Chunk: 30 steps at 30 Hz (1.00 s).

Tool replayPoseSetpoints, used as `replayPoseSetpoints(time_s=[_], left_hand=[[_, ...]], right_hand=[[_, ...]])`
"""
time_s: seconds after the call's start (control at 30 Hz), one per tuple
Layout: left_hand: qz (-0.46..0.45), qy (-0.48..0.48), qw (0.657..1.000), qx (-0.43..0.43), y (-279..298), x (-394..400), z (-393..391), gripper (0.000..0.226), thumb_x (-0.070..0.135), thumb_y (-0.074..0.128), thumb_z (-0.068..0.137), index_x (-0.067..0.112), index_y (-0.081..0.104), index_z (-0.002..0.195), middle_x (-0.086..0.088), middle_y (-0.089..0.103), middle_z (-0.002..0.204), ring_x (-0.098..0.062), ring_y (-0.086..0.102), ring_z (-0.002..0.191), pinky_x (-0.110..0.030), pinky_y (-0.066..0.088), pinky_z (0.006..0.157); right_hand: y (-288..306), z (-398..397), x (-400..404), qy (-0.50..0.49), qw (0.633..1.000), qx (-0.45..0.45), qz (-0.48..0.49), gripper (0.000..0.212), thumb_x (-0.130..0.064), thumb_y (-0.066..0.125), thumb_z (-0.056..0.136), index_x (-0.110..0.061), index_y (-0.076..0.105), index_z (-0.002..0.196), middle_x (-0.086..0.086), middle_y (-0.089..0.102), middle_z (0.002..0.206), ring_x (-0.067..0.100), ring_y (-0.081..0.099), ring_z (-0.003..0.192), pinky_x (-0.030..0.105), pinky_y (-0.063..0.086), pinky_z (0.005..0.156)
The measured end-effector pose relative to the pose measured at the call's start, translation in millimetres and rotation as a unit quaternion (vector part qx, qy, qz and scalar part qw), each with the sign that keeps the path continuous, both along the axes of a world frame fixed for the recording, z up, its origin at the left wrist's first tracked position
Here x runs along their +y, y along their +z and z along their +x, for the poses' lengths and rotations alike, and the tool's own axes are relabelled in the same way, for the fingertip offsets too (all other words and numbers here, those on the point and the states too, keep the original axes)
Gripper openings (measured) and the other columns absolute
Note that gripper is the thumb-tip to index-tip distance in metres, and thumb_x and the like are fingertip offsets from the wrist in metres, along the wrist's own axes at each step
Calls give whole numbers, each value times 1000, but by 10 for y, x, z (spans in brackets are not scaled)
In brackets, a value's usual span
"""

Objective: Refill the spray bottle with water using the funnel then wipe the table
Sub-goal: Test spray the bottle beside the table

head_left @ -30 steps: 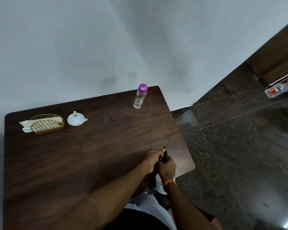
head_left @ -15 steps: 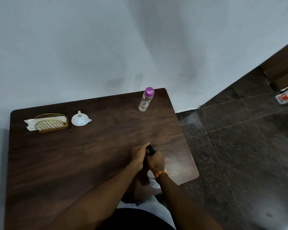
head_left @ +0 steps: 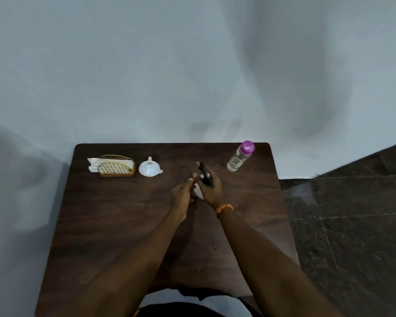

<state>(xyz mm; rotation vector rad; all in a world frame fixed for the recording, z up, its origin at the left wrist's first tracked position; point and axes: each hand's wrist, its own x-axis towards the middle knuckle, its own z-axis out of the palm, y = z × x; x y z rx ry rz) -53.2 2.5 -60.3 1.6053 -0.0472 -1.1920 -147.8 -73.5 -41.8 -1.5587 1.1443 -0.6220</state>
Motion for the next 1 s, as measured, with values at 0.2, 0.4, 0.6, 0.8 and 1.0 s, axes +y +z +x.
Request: replayPoseSetpoints(time_s=[0.2, 0.4, 0.6, 0.8, 1.0], left_hand=[[-36, -47, 998, 22, 50, -98, 186, 25, 15, 57, 104, 29, 75, 113, -7, 78, 110, -21, 75, 93, -36, 61, 79], [-20, -84, 996, -3, -4, -129, 193, 38, 2, 48, 105, 20, 66, 133, 5, 74, 115, -8, 72, 102, -19, 57, 79], [-4, -89, 996, 19, -230, -124, 224, 42, -1, 52, 101, 19, 66, 136, -3, 73, 129, -11, 70, 113, -25, 56, 91], [2, -115, 993, -11, -208, -108, 342, 53, 6, 60, 99, 18, 52, 151, 0, 61, 144, -13, 64, 120, -28, 55, 97], [88, -100, 989, -58, -295, 214, 484, 45, 18, 63, 101, 14, 56, 145, 1, 70, 116, -20, 72, 105, -39, 60, 95]], right_hand=[[-188, 387, -272, -28, 998, -31, 37, 63, -31, 81, 90, -19, 56, 147, -2, 64, 143, 14, 62, 130, 38, 54, 106], [-477, 338, -297, -12, 995, 100, 4, 77, -38, 82, 87, -17, 47, 152, 4, 52, 154, 21, 51, 140, 38, 47, 113], [-473, 336, -182, -66, 978, 194, 27, 76, -53, 82, 80, -15, 53, 140, 12, 60, 134, 33, 58, 122, 42, 49, 96], [-415, 328, -256, -71, 985, 152, 45, 84, -37, 88, 79, -10, 46, 147, 17, 54, 142, 34, 53, 129, 40, 46, 102], [-589, 172, 262, -25, 952, 299, 52, 83, -43, 84, 81, -4, 43, 142, 16, 43, 141, 36, 60, 117, 45, 54, 92]])
